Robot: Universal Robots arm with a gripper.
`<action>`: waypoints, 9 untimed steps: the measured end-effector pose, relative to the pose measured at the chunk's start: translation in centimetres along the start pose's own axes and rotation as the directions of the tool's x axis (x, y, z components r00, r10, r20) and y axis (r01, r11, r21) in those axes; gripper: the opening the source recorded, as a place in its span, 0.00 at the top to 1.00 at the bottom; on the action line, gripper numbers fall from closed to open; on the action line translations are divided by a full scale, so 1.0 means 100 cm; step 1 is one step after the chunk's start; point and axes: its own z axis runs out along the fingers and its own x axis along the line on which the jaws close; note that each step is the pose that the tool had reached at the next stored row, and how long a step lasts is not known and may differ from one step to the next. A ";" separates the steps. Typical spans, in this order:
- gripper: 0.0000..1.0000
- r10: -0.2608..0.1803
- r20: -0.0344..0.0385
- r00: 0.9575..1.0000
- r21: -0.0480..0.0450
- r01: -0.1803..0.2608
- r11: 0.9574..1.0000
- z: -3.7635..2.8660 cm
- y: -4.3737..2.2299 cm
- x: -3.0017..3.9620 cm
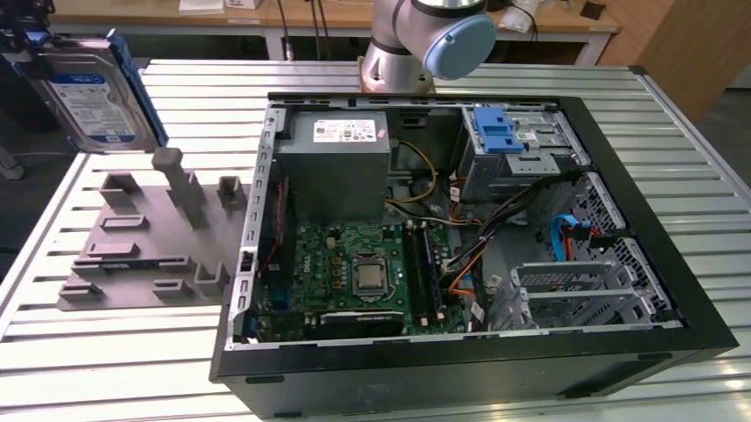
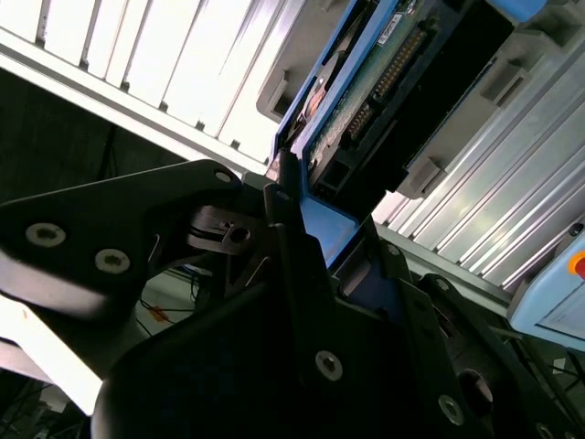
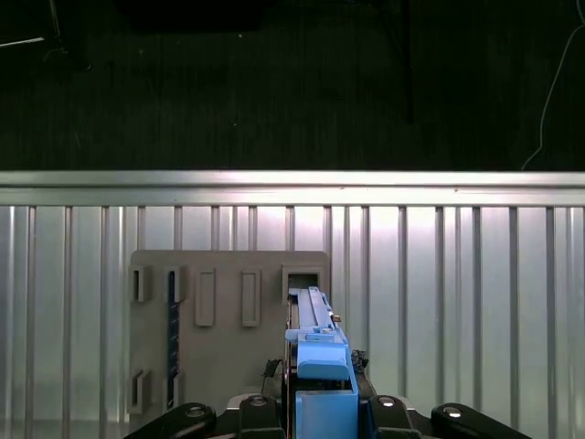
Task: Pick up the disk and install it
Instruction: 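Pick up the disk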
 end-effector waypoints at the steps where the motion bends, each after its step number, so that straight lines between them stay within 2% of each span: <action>1: 0.64 0.000 0.000 1.000 0.000 0.000 1.000 -0.0004 0.0000 0.0000; 9: 0.64 0.000 0.000 1.000 0.000 0.000 1.000 -0.0038 0.0000 0.0000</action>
